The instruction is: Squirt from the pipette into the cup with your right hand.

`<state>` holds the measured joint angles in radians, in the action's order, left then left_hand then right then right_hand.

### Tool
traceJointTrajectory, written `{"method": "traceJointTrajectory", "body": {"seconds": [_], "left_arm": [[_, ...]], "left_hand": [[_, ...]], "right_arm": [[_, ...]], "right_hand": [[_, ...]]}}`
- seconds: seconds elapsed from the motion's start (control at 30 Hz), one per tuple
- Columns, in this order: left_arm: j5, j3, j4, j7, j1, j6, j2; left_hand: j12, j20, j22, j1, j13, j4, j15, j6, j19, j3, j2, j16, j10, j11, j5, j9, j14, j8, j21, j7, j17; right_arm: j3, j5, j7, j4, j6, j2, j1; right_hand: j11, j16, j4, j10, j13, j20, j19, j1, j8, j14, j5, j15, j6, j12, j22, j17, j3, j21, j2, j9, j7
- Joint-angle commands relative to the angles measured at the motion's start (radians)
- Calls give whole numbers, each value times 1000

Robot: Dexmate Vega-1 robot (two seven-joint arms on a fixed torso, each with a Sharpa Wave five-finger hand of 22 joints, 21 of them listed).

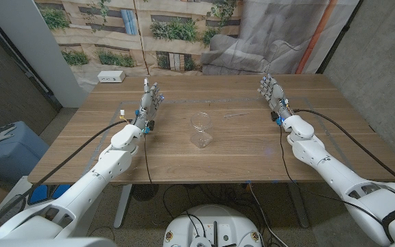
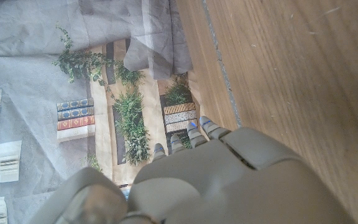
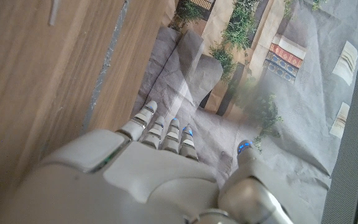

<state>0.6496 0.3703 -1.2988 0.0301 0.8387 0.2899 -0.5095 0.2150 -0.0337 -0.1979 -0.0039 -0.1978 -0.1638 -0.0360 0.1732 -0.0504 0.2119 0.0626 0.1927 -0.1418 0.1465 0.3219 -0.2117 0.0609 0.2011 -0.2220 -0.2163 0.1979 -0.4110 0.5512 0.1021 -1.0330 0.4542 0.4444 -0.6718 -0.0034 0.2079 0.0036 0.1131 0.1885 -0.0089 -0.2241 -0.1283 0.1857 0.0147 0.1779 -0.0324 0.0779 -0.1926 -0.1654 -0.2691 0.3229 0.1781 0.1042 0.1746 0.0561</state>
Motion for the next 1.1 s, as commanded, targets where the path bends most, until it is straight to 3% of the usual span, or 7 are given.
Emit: {"method": "traceJointTrajectory", "body": {"seconds": [0.03,0.17,0.53,0.77,1.1], "left_arm": [[0,0,-1,0,1,0,0],[0,0,-1,0,0,0,0],[0,0,0,0,0,0,0],[0,0,1,1,-1,0,0],[0,0,1,0,0,0,0]], "left_hand": [[4,-91,-2,1,-5,-1,-115,7,-7,8,43,6,-6,2,4,-2,9,6,-5,-5,1],[5,-91,-2,1,-5,-1,-115,7,-7,8,43,6,-5,3,4,-2,8,6,-6,-5,1],[4,-91,-2,1,-5,-1,-115,7,-7,8,43,6,-5,3,4,-2,8,6,-6,-5,1],[4,-91,-2,1,-5,-1,-114,7,-8,8,43,6,-6,4,4,-2,9,6,-5,-5,1],[4,-91,-2,1,-5,-1,-114,7,-7,8,43,5,-7,4,4,-2,10,6,-5,-5,1]], "right_arm": [[-46,-172,-95,-22,52,50,9],[-56,-215,-121,-33,58,66,8],[-90,-414,-263,-196,-77,161,-20],[-112,-510,-300,-285,-181,204,-26],[-145,-638,-334,-354,-234,237,-5]], "right_hand": [[3,1,-8,12,3,-3,-1,-5,5,9,6,-8,13,-5,-4,0,0,8,-10,5,2],[4,0,-12,13,3,-2,2,-5,5,9,5,-8,13,-5,-4,3,-1,7,-17,5,0],[1,-3,-33,17,3,-4,11,-20,3,8,5,-9,8,-6,-3,12,1,5,-29,5,8],[-2,-5,-72,11,3,-5,18,-57,2,8,4,-4,-6,-4,-3,24,11,5,-45,5,14],[-11,-6,-117,8,4,9,28,-103,8,7,4,2,-7,-3,-3,36,26,4,-57,7,27]]}}
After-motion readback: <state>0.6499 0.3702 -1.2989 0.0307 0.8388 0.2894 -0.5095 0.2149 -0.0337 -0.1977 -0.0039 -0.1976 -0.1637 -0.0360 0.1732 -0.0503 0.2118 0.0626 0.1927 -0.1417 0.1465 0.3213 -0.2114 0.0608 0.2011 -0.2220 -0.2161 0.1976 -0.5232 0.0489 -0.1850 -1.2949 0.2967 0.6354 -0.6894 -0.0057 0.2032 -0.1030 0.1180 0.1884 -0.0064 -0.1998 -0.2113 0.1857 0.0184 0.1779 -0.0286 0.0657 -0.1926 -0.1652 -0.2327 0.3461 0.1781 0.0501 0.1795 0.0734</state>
